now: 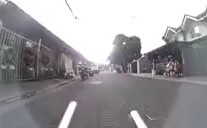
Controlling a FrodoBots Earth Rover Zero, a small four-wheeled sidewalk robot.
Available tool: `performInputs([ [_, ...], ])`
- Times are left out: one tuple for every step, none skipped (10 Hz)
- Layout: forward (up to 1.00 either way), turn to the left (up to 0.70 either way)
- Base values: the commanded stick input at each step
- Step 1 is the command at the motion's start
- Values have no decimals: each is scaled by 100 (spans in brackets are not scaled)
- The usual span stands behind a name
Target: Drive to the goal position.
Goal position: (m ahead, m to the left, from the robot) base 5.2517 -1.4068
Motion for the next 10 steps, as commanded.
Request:
performInputs([
  [70, 0],
  [70, 0],
  [70, 0],
  [70, 0],
  [70, 0],
  [70, 0],
  [70, 0],
  [70, 0],
  [70, 0],
  [70, 0],
])
